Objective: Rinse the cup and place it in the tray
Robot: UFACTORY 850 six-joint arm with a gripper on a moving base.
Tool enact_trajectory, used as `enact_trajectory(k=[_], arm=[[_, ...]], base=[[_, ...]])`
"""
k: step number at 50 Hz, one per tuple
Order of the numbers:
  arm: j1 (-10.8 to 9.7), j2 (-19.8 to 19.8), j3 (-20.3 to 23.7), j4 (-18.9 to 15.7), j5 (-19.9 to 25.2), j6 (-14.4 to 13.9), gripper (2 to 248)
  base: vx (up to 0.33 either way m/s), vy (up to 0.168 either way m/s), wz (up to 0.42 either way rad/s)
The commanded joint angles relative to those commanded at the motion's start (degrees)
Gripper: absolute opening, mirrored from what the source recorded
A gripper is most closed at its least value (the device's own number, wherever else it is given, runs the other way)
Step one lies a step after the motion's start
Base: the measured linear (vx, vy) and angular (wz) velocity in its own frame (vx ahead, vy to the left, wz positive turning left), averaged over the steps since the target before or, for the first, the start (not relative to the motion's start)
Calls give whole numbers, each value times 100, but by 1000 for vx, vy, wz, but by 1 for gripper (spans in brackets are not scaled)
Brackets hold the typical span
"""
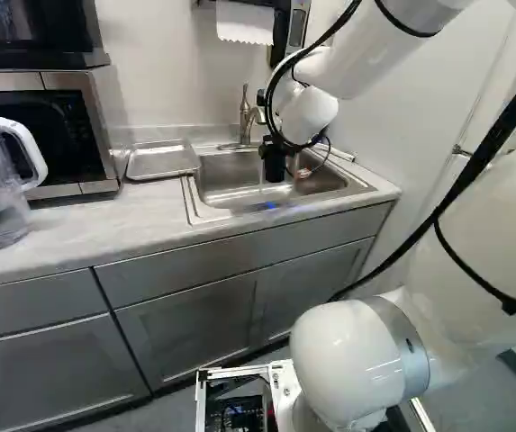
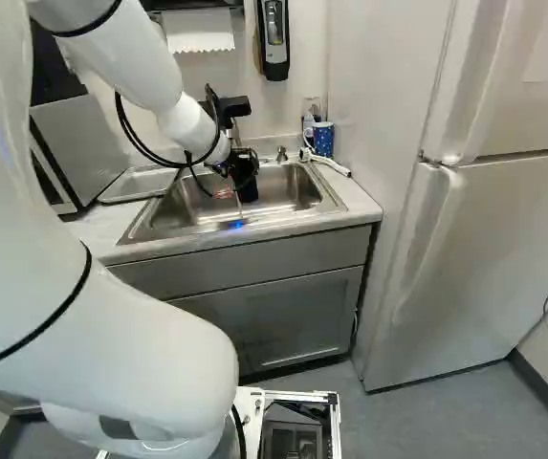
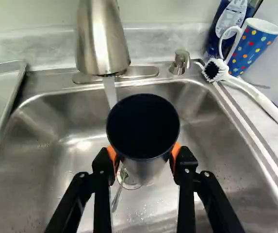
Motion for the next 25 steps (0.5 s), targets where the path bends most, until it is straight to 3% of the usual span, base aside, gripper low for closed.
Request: enact_trajectory(k=[25], arm=[[367,19,17,0,95,0,122]], base=[[0,0,0]])
